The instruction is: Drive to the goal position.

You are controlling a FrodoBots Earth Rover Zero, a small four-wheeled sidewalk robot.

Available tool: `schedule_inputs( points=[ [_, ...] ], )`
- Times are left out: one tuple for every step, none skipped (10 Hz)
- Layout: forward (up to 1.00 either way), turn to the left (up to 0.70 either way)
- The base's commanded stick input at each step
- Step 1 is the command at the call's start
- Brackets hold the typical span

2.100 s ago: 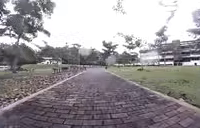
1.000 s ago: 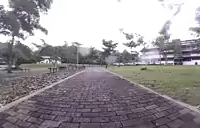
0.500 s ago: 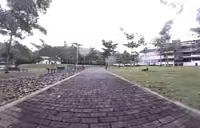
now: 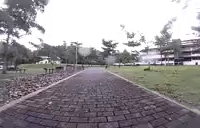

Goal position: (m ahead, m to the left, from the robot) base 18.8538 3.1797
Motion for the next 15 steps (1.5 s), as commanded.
schedule_inputs(
  points=[
    [0.70,0.00],
    [0.70,0.00],
    [0.70,0.00],
    [0.70,0.00],
    [0.70,0.00],
    [0.70,0.00],
    [0.70,0.00],
    [0.70,0.00],
    [0.70,0.00],
    [0.70,0.00],
    [0.70,0.00],
    [0.70,0.00],
    [0.70,0.00],
    [0.70,0.00],
    [0.70,0.00]
  ],
)
